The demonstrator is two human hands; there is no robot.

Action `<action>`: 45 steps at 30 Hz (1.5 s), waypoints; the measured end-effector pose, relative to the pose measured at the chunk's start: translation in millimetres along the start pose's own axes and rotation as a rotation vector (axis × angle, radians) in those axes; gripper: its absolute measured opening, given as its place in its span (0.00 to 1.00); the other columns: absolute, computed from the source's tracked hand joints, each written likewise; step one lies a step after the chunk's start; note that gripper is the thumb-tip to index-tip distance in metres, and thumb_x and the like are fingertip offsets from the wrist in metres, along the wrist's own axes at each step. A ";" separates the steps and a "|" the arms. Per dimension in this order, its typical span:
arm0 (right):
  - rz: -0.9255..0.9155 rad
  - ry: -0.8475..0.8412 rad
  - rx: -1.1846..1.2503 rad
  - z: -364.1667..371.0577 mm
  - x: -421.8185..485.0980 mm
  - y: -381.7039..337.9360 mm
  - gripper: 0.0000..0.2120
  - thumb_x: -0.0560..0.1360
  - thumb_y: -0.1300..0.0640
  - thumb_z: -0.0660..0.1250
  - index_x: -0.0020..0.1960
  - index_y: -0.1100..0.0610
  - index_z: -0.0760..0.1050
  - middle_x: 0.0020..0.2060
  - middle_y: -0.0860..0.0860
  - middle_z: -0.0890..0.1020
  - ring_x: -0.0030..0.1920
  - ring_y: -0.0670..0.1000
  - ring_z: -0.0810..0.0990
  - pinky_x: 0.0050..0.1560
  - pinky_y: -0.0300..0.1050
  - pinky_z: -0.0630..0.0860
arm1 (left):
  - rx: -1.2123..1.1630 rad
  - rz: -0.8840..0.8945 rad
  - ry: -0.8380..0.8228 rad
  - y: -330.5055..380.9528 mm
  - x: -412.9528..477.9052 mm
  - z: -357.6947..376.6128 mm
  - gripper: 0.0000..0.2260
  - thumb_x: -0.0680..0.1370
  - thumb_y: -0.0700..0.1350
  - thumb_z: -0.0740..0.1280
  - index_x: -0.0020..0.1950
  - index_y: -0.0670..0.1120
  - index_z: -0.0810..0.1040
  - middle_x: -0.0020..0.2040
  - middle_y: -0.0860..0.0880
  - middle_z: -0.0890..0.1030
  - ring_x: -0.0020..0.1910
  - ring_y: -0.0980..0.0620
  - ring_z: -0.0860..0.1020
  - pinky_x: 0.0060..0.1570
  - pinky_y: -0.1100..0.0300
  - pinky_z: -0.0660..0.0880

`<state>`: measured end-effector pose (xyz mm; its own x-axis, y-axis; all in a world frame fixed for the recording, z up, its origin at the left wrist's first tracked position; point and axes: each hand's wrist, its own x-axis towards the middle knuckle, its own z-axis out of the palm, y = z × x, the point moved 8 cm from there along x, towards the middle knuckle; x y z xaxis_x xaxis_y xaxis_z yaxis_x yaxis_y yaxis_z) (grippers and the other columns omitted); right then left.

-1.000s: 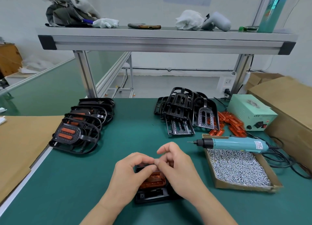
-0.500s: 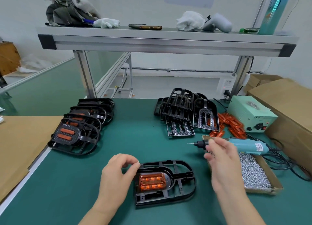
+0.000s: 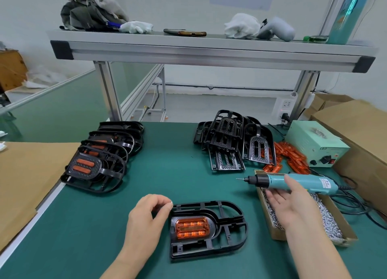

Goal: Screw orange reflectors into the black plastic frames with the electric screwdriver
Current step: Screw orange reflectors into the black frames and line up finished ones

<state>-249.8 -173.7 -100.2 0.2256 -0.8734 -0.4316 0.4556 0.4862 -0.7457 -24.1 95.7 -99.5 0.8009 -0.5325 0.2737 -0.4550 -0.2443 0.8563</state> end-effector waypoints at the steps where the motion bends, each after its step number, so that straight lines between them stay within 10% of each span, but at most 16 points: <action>1: 0.003 0.006 -0.010 2.2 2.3 -0.1 0.02 0.83 0.57 0.63 0.55 0.56 0.73 0.55 0.59 0.80 0.50 0.54 0.81 0.57 0.49 0.76 | 0.007 0.005 0.000 0.0 0.6 -0.2 0.11 0.76 0.39 0.73 0.39 0.54 0.81 0.41 0.58 0.82 0.45 0.56 0.79 0.44 0.69 0.72; 9: -0.043 0.056 0.042 1.0 10.2 5.6 0.10 0.81 0.46 0.66 0.52 0.52 0.73 0.49 0.52 0.81 0.40 0.47 0.80 0.30 0.39 0.74 | 0.036 0.031 -0.015 -1.5 4.3 2.2 0.12 0.77 0.38 0.72 0.38 0.54 0.80 0.41 0.59 0.81 0.45 0.56 0.79 0.44 0.69 0.71; 14: -0.104 -0.040 0.235 14.8 -10.9 0.6 0.10 0.75 0.53 0.73 0.49 0.52 0.73 0.31 0.47 0.77 0.28 0.43 0.76 0.27 0.36 0.75 | 0.033 0.022 -0.007 -4.0 3.4 1.7 0.12 0.76 0.38 0.72 0.39 0.55 0.79 0.41 0.59 0.81 0.44 0.55 0.78 0.44 0.69 0.72; 20: -0.248 -0.374 0.238 52.1 -39.4 -12.2 0.12 0.74 0.58 0.70 0.57 0.55 0.75 0.35 0.48 0.73 0.31 0.44 0.73 0.32 0.34 0.72 | 0.021 0.013 0.024 -0.7 2.4 -2.0 0.12 0.76 0.37 0.71 0.40 0.54 0.79 0.43 0.58 0.80 0.45 0.56 0.78 0.44 0.67 0.72; 26: -0.124 -0.608 0.145 79.0 -54.5 2.1 0.03 0.70 0.57 0.71 0.43 0.56 0.81 0.29 0.50 0.74 0.28 0.47 0.70 0.28 0.37 0.70 | 0.007 0.027 -0.047 8.8 -0.1 3.9 0.11 0.77 0.37 0.71 0.40 0.53 0.79 0.43 0.57 0.81 0.45 0.55 0.79 0.45 0.66 0.73; 31: -0.120 -0.504 0.118 91.8 -57.4 19.1 0.16 0.66 0.57 0.76 0.50 0.55 0.74 0.31 0.51 0.74 0.28 0.47 0.71 0.29 0.36 0.72 | 0.012 0.098 -0.110 26.7 0.3 8.3 0.11 0.77 0.39 0.72 0.40 0.54 0.79 0.45 0.60 0.80 0.50 0.55 0.77 0.48 0.70 0.70; 45: -0.213 -0.316 0.173 100.0 -63.1 26.8 0.09 0.74 0.58 0.74 0.47 0.52 0.73 0.30 0.49 0.77 0.29 0.46 0.73 0.32 0.37 0.74 | -0.062 0.139 -0.168 37.7 -9.7 18.2 0.11 0.76 0.39 0.73 0.42 0.55 0.80 0.47 0.59 0.81 0.57 0.56 0.75 0.54 0.74 0.65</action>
<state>-165.7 -108.4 -42.2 0.3514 -0.9328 -0.0798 0.6528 0.3052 -0.6933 -56.2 76.9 -77.8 0.6537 -0.6865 0.3185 -0.5277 -0.1118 0.8420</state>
